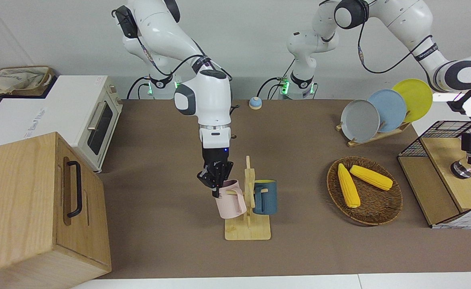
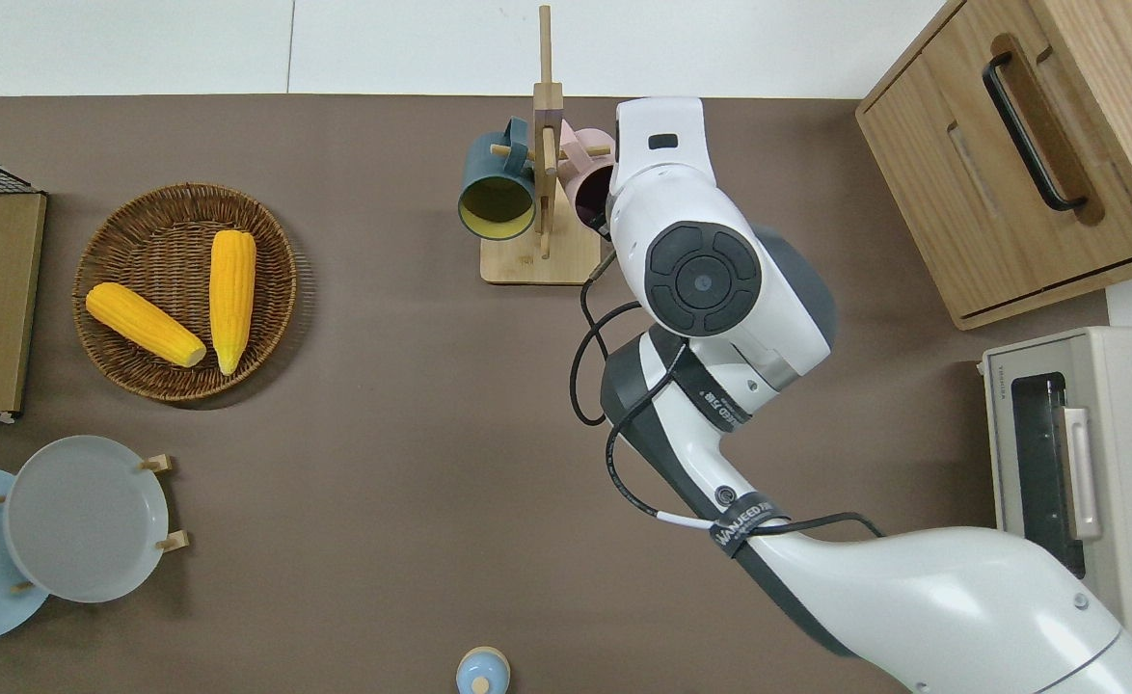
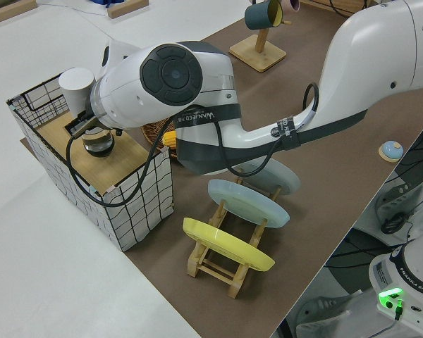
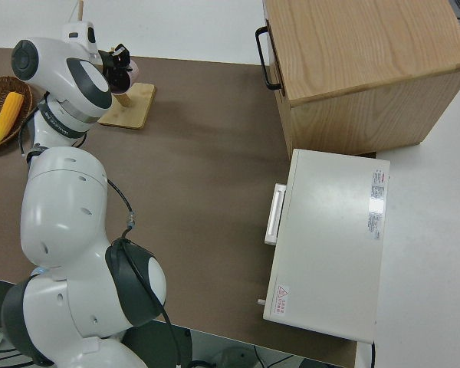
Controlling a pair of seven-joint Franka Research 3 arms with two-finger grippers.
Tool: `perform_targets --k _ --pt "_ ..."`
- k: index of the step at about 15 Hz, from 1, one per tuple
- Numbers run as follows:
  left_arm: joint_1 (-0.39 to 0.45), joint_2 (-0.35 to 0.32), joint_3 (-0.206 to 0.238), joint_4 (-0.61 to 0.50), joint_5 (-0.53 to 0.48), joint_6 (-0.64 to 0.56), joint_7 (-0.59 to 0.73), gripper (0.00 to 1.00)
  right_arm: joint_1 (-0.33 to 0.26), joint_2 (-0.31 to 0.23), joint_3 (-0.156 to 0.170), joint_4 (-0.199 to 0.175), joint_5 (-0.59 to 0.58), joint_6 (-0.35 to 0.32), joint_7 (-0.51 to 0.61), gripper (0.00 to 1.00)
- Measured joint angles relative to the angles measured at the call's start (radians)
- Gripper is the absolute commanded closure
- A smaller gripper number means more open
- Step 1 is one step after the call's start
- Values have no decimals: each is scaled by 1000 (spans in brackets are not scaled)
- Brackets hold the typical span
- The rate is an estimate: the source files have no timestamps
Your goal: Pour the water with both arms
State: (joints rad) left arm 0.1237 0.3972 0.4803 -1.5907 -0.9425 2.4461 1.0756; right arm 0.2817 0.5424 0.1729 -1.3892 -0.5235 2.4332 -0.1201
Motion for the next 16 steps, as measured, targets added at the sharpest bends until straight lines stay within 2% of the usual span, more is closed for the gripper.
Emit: perform_targets --k 16 --pt "0 0 0 14 0 0 -10 1000 -5 -4 -1 2 0 0 1 936"
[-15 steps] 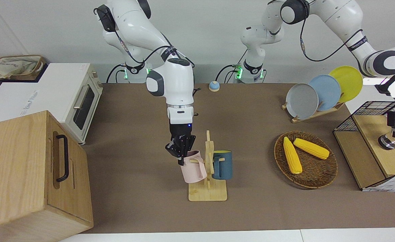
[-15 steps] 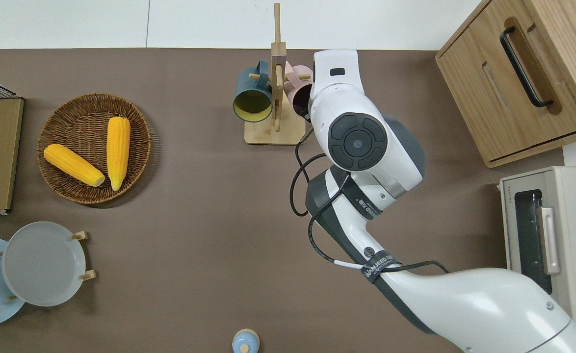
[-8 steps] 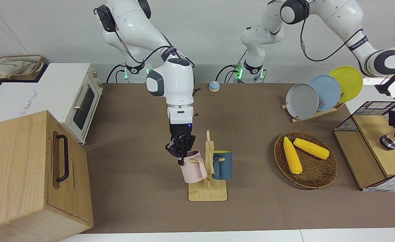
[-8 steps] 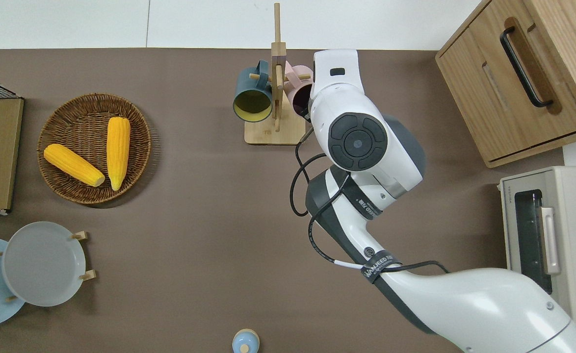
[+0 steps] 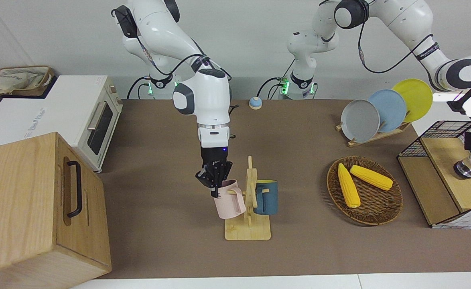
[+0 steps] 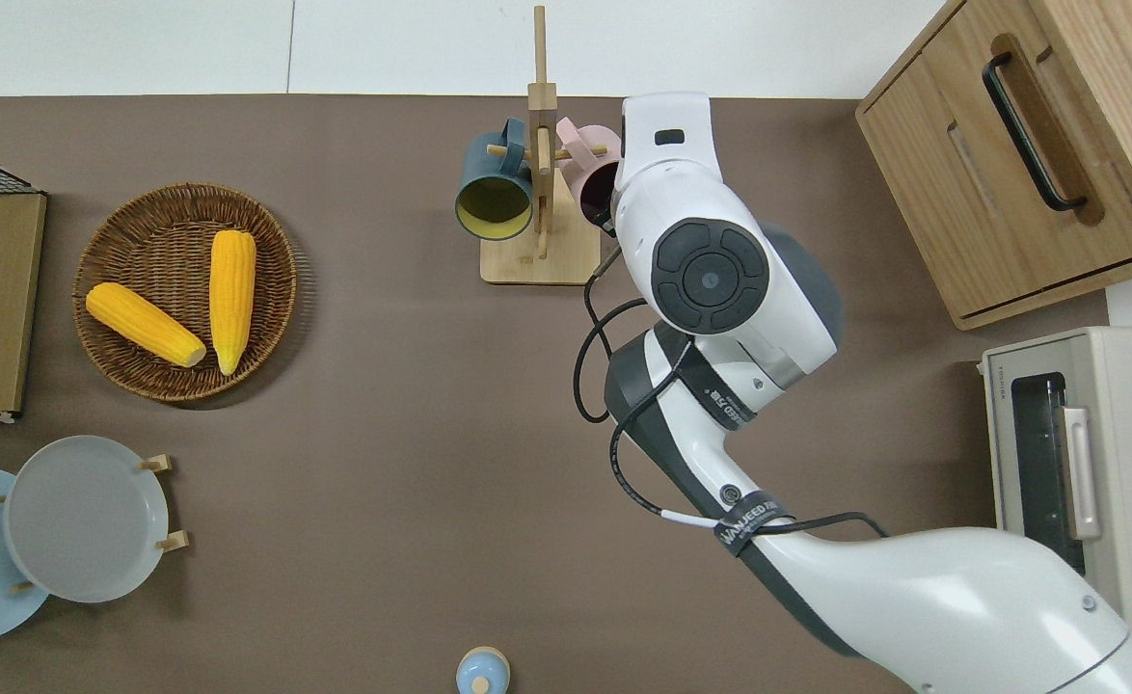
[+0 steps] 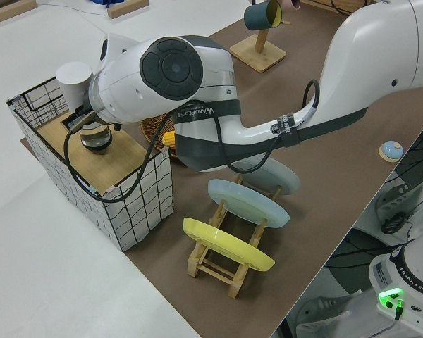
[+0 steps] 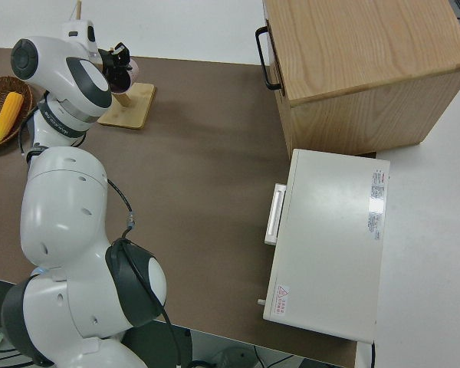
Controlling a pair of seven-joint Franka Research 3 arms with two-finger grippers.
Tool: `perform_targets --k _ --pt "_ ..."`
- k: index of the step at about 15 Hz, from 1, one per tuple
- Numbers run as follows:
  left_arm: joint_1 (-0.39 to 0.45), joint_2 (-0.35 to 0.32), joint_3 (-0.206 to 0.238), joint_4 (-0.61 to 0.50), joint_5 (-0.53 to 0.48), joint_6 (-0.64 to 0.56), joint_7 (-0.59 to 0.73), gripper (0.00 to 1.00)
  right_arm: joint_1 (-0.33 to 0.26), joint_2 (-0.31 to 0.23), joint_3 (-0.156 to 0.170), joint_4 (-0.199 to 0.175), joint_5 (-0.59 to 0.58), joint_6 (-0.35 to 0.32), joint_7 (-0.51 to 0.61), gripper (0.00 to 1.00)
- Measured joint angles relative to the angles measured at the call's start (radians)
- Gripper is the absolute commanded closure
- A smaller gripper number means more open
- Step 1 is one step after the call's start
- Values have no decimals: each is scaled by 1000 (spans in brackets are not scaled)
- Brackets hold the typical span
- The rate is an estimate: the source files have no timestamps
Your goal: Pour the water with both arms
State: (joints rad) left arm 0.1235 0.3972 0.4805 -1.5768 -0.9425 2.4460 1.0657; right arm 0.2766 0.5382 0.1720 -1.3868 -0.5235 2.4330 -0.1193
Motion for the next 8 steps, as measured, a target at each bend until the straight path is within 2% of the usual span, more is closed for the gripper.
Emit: perform_targets --k 8 --pt "0 0 1 24 31 -2 -35 1000 -10 -9 0 -5 0 -1 0 936"
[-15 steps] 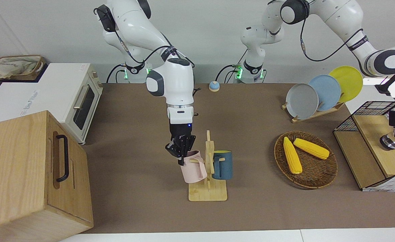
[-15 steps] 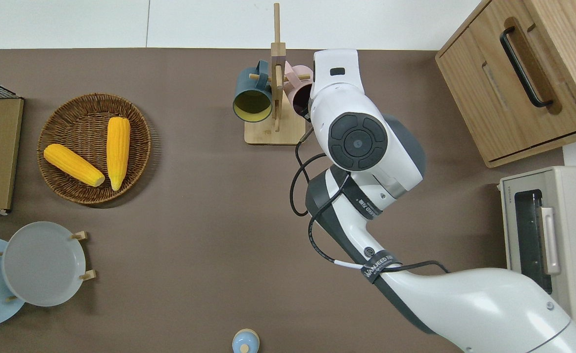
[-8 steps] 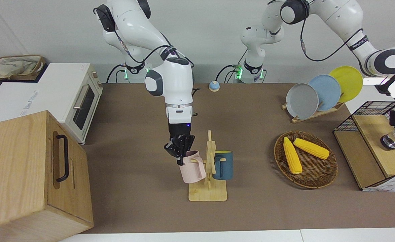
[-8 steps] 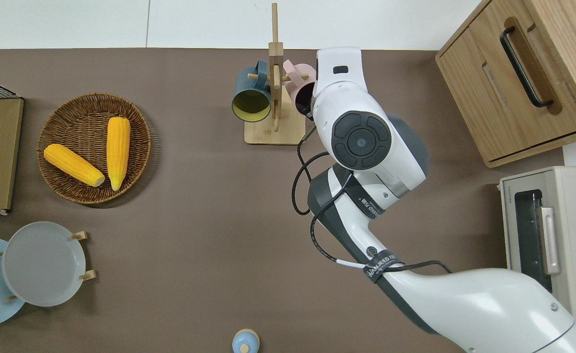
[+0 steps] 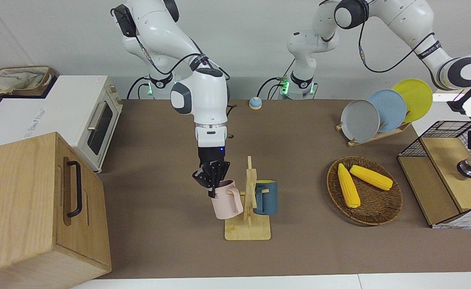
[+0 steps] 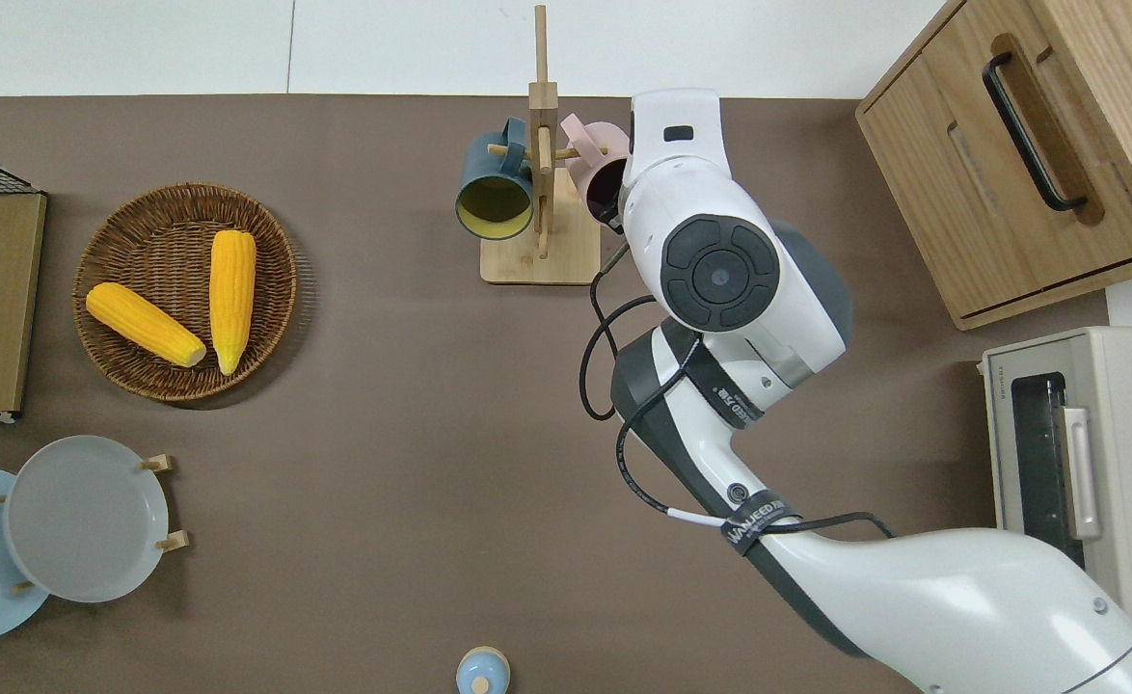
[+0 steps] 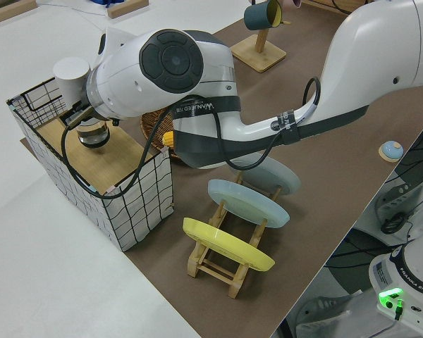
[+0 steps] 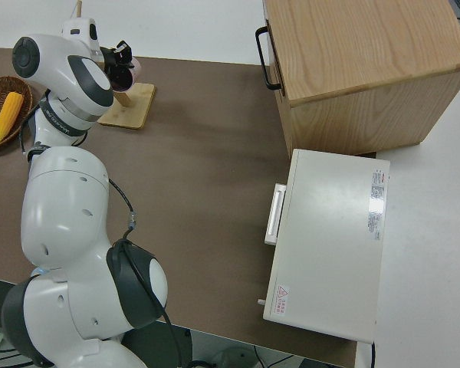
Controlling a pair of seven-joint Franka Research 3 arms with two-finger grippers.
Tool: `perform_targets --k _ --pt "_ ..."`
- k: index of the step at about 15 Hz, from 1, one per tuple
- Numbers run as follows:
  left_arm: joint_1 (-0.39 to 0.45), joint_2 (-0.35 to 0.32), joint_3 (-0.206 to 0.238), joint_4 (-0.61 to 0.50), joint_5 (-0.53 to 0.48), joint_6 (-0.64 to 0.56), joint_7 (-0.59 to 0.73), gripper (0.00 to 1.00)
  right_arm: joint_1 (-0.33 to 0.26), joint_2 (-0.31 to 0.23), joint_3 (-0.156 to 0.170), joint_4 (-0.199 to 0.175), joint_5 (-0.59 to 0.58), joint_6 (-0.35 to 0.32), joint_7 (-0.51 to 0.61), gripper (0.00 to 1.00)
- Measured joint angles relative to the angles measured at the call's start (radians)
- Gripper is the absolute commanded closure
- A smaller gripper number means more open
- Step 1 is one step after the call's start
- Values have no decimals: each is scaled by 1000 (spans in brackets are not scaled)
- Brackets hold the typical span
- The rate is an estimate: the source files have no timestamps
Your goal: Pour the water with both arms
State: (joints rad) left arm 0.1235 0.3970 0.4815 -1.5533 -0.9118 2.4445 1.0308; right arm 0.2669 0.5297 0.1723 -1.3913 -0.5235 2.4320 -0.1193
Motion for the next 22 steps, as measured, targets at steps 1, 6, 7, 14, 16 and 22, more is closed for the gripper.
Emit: perform_targets --k 1,6,7,14,16,22 --pt "0 0 0 8 12 -1 -14 1000 -2 -2 0 -1 0 0 0 936" --pt "0 -2 0 28 38 -10 -45 1000 -18 -25 0 -24 0 -2 -1 936" --pt "0 -3 0 30 39 -14 -47 1000 -22 -30 1 -29 0 -3 -1 936" --pt "-1 -32 1 31 122 -52 -123 1000 -67 -85 2 -95 0 -8 -37 936" --pt "-1 -41 2 31 133 -67 -135 1000 -86 -104 2 -115 0 -10 -70 936" --pt "-1 -84 1 39 203 -123 -204 1000 -115 -157 3 -132 2 -104 -147 971"
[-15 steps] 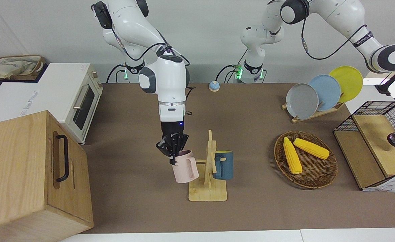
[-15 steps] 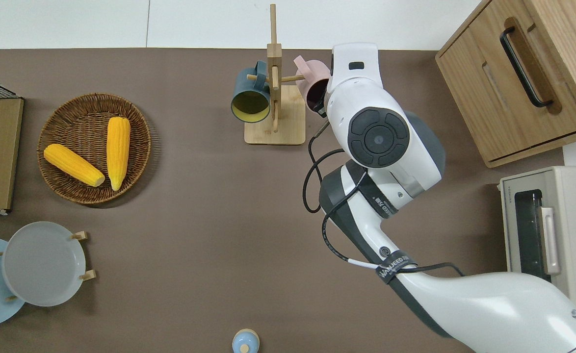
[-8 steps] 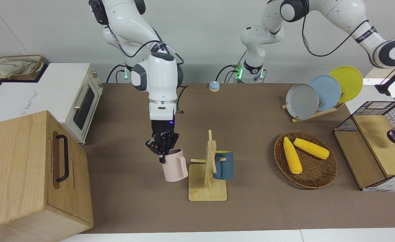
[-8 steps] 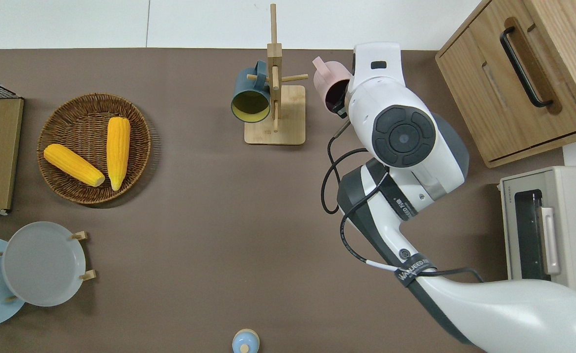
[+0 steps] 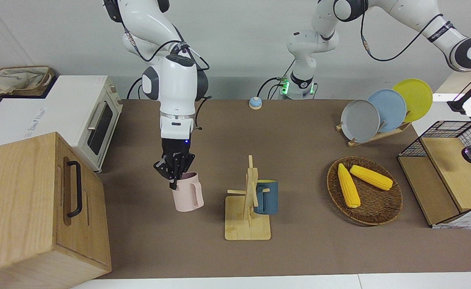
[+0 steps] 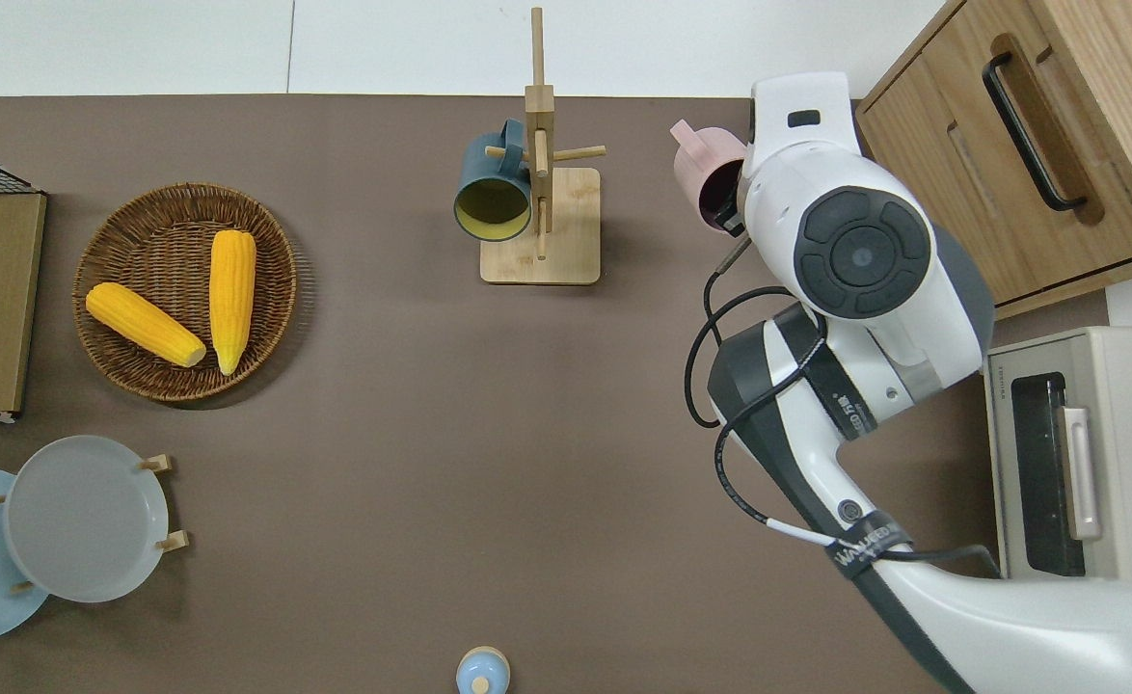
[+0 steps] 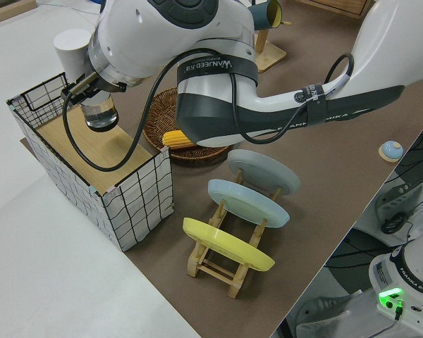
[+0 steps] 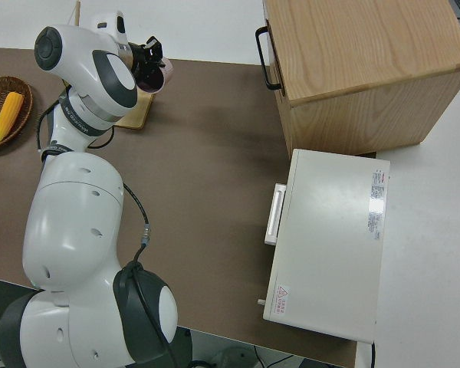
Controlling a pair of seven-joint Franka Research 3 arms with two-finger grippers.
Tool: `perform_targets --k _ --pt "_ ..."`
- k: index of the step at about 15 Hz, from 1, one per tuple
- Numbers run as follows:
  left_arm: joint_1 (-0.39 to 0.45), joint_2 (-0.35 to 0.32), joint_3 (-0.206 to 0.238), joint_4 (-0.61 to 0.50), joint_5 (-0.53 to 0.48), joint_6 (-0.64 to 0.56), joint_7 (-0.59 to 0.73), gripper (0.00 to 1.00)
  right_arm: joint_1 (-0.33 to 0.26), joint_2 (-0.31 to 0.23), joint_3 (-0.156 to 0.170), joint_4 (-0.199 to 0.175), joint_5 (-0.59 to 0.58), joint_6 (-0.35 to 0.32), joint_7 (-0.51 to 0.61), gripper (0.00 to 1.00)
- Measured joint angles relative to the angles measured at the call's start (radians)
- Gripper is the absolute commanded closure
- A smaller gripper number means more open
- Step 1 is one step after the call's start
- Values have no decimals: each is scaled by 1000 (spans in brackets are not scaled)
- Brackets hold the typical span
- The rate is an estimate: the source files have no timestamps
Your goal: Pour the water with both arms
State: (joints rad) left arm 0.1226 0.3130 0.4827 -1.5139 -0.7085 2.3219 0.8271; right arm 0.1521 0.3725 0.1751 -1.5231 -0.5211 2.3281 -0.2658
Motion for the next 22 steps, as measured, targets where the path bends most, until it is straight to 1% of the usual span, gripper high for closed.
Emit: perform_targets --k 2,4,8,9,11,12,14,15,17,20,22 --pt "-1 -18 -2 3 34 -12 -29 1000 -1 -17 0 1 57 -72 0 996" --pt "-1 -37 -3 4 66 -36 -59 1000 -2 -34 -4 6 157 -169 0 1000" --pt "-9 -77 -7 4 116 -70 -114 1000 -4 -51 -32 13 295 -291 4 1000" --pt "-15 -87 -9 4 137 -80 -138 1000 -5 -52 -38 14 337 -326 20 1000" --pt "-30 -111 -22 5 187 -87 -188 1000 -6 -52 -43 16 401 -390 90 1000" --pt "-45 -135 -31 6 222 -100 -231 1000 -6 -52 -37 17 420 -422 158 1000" --pt "-61 -161 -39 6 270 -130 -282 1000 -1 -55 -24 23 434 -477 241 1000" --pt "-70 -181 -49 6 315 -152 -320 1000 1 -60 -9 24 448 -509 291 1000" --pt "-80 -207 -67 5 362 -178 -368 1000 2 -66 13 24 475 -531 370 1000" --pt "-83 -249 -123 0 446 -235 -452 1000 4 -67 47 27 540 -544 516 1000" --pt "-85 -279 -163 -21 481 -256 -502 1000 8 -67 69 29 596 -553 625 1000"
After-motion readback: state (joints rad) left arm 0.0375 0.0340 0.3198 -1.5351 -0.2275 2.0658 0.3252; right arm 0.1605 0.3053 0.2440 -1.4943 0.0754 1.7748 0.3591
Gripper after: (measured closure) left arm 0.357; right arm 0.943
